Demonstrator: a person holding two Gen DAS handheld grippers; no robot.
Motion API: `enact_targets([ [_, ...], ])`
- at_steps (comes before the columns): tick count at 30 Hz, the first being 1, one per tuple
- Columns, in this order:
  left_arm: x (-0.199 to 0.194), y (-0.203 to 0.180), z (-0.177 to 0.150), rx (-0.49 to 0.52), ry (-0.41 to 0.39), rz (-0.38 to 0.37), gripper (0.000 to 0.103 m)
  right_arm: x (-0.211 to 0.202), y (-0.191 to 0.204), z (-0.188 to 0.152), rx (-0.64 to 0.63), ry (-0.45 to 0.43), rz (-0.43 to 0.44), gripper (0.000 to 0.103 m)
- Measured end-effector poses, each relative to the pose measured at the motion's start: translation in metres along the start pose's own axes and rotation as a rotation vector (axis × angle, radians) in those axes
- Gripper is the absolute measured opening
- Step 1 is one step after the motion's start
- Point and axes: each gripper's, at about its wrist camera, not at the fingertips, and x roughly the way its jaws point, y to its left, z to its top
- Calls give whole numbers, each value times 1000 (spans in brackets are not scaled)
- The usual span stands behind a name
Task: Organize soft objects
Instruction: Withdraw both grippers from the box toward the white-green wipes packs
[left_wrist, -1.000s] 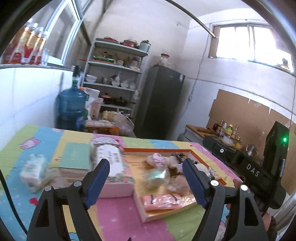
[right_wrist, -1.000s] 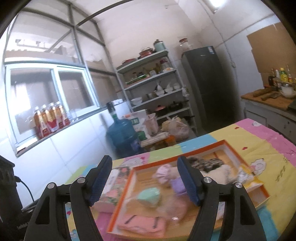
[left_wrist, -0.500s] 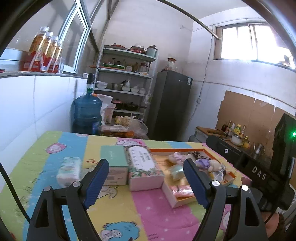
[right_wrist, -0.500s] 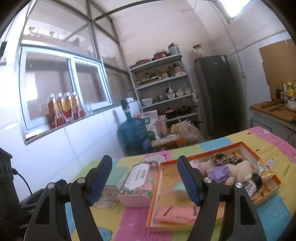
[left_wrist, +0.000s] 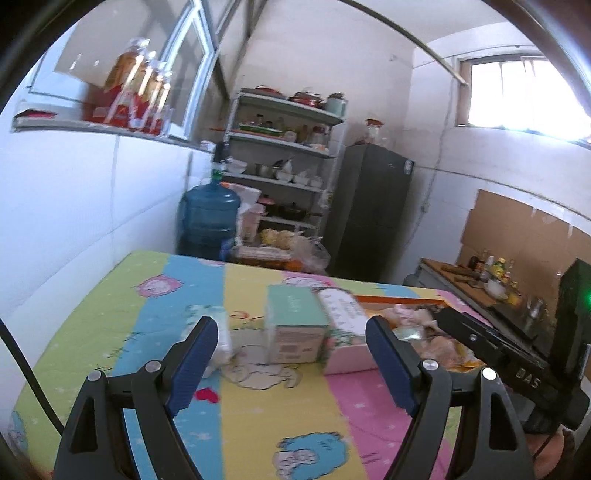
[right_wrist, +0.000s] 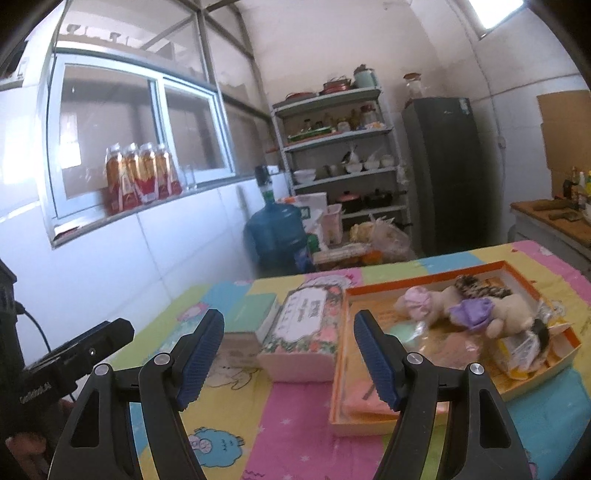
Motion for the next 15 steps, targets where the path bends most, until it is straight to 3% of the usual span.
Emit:
enact_targets([
  [4, -2, 20, -2, -4, 5, 36, 82, 12, 12, -6, -12, 26, 28, 75],
  [15, -9, 71, -4, -56, 11, 121, 82, 65, 78, -27, -73, 180, 225, 75],
])
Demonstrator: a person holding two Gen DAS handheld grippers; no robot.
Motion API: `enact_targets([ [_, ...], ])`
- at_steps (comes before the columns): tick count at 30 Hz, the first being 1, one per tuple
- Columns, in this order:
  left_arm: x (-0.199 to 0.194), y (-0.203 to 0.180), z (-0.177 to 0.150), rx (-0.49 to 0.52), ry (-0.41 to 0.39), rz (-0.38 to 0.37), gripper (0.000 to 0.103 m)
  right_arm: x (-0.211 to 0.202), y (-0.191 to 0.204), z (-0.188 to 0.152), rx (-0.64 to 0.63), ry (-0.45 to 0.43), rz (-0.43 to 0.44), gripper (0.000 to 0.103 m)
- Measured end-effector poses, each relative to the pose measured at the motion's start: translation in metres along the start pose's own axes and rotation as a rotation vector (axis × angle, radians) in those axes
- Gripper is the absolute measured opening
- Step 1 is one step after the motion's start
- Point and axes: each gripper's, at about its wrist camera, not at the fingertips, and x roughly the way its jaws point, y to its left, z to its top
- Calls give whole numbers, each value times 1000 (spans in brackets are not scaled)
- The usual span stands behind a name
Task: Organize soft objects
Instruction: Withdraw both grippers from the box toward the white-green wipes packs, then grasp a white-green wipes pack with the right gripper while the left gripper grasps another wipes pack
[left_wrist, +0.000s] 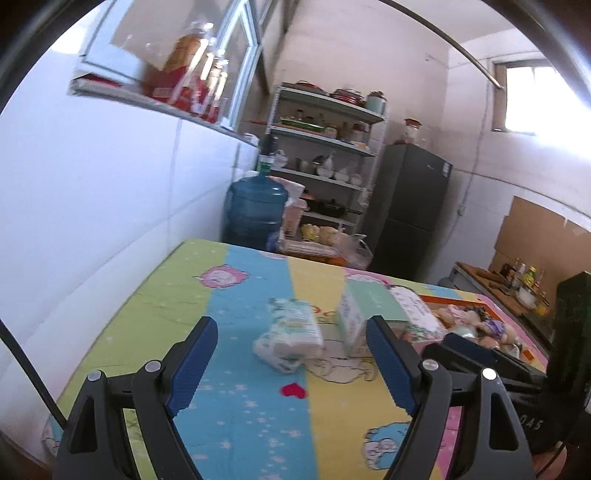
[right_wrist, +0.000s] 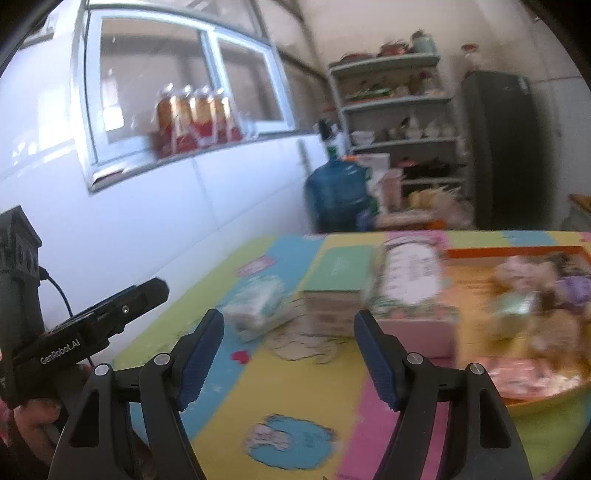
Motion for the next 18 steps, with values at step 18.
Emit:
enact_targets([
  [18, -30, 74, -27, -77, -10, 124, 82, 143, 59, 15, -57, 179, -153, 74],
])
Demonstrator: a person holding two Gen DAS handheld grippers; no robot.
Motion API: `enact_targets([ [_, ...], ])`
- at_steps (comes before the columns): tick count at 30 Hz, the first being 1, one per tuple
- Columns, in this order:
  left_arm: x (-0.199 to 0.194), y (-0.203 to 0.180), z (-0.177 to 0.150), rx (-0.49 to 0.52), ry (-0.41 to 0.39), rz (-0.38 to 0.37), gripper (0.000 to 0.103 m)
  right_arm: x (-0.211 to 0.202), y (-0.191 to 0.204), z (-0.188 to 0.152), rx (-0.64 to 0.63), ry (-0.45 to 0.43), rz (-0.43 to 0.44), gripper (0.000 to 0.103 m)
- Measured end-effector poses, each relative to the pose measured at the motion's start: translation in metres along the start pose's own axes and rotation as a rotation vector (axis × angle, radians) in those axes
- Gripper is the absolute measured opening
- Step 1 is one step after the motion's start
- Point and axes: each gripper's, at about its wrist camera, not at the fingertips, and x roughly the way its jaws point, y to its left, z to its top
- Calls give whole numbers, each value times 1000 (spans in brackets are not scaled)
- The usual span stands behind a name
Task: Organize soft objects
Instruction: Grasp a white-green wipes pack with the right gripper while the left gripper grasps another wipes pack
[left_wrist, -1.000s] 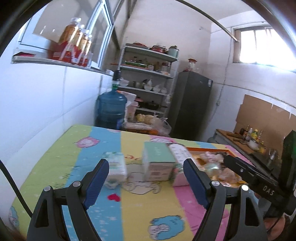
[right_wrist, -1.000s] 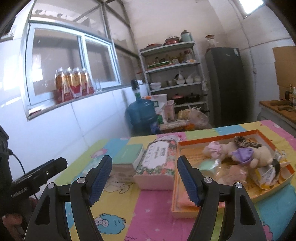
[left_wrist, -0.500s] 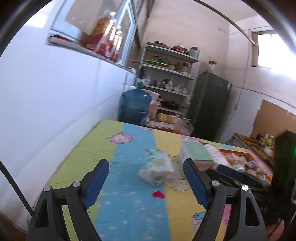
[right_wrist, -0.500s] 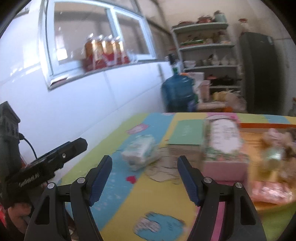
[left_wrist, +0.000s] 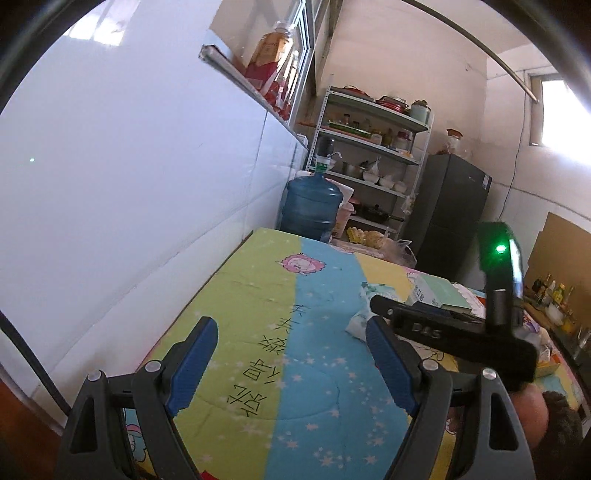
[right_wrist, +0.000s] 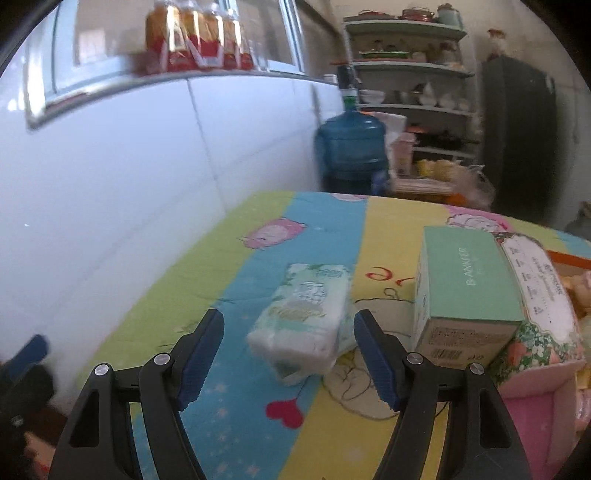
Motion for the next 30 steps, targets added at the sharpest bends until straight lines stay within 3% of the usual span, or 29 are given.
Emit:
enact_targets([
  [5, 4, 5, -1, -19, 7, -24, 82, 12, 5, 0, -35, 18, -66, 73],
  [6, 5, 7, -1, -27, 8, -30, 82, 15, 4, -1, -35, 36, -82, 57],
  [7, 5, 9, -2, -33, 8, -35, 82, 17, 4, -1, -32, 48, -83, 51],
  [11, 10, 15, -2, -45, 18, -37, 82, 13, 2, -5, -38, 23, -85, 45],
  [17, 14, 13, 1, -34, 23, -45, 82, -6, 0, -8, -15, -12, 10, 42],
  [23, 21, 1, 14, 12, 27, -116, 82, -55, -11, -4, 11, -100, 54, 42],
  [30, 49, -32, 31, 122, 97, -291, 82, -110, -41, -10, 57, -179, 32, 42],
])
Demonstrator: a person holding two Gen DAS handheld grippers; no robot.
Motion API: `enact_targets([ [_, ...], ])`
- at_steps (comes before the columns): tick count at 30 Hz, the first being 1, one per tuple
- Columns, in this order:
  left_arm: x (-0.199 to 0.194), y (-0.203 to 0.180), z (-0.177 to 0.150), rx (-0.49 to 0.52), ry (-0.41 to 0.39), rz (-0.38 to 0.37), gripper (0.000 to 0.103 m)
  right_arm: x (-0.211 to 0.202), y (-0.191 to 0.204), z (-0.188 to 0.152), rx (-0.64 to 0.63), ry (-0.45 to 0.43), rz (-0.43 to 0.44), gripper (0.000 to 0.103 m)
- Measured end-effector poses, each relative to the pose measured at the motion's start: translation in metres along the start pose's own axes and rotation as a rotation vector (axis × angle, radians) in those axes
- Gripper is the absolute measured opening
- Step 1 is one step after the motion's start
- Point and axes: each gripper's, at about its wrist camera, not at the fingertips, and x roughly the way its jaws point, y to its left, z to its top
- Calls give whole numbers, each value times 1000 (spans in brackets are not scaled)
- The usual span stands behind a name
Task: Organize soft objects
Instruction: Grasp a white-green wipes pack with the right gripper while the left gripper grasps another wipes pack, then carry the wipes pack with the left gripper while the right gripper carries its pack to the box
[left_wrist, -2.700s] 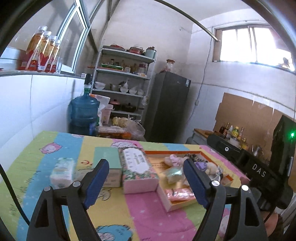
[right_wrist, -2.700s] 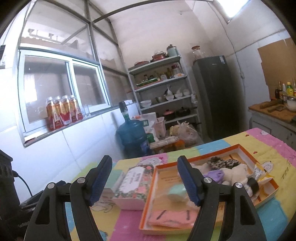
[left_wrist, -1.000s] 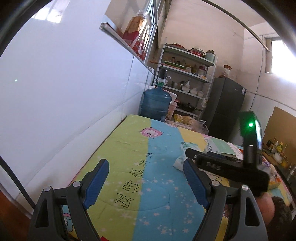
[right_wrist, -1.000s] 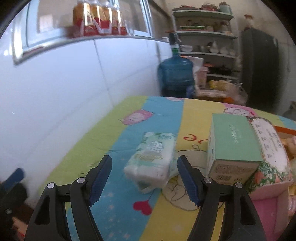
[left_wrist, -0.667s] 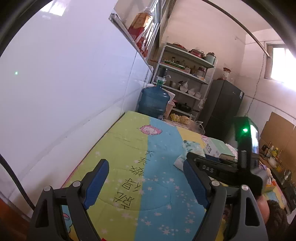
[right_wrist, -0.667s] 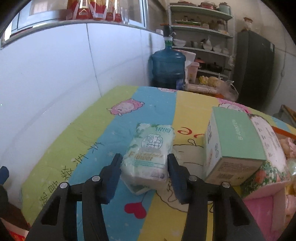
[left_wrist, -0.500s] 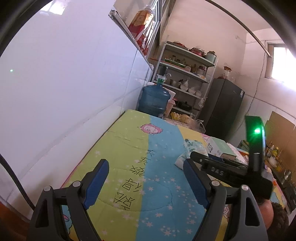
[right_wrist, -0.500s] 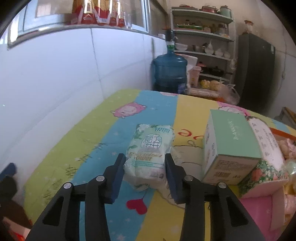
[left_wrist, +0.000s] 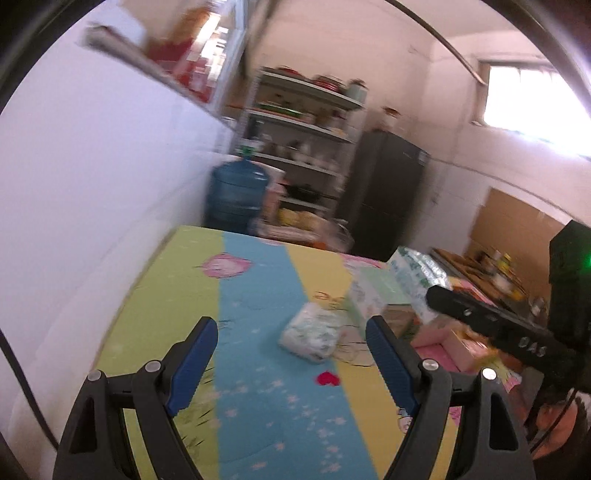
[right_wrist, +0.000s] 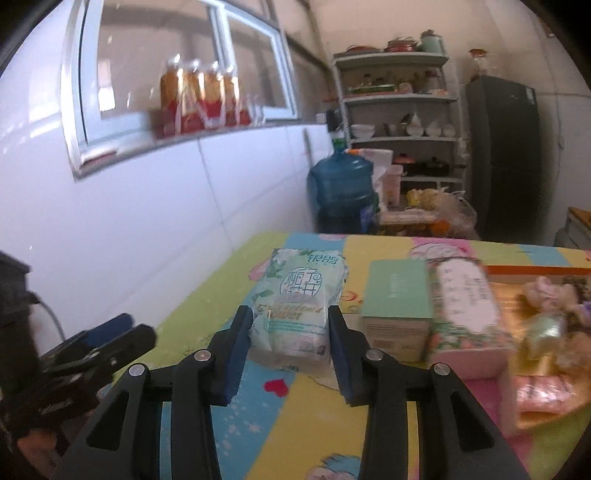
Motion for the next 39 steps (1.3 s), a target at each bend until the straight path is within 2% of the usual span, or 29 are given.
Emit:
enact_targets([
  [2, 15, -10, 4, 57, 31, -16, 82, -16, -9, -3, 13, -13, -12, 42],
  [6, 46, -33, 6, 208, 127, -142, 82, -28, -29, -5, 39, -19, -19, 42],
  [8, 62, -47, 5, 312, 158, -154, 82, -30, -34, -5, 49, -17, -18, 42],
  [12, 95, -60, 0, 418, 244, -171, 78, -32, -43, -7, 62, -15, -8, 42],
  [16, 130, -50, 1, 395, 326, -153, 76, -35, -49, -9, 73, -20, -4, 42],
  [19, 145, -43, 1, 378, 356, -144, 76, -40, -55, -10, 76, -24, -3, 42],
  [22, 157, -39, -2, 371, 384, -117, 66, -41, -61, -11, 84, -28, -6, 42],
  [26, 163, -35, -3, 354, 390, -77, 57, -40, -66, -13, 96, -23, -3, 42],
  [30, 170, -31, -4, 349, 421, -42, 54, -38, -66, -14, 105, -16, 3, 42],
  [32, 175, -30, -3, 344, 435, -6, 46, -38, -67, -14, 109, -14, 5, 42],
  [39, 164, -20, 2, 246, 390, -13, 31, -42, -66, -16, 115, -18, 6, 42],
])
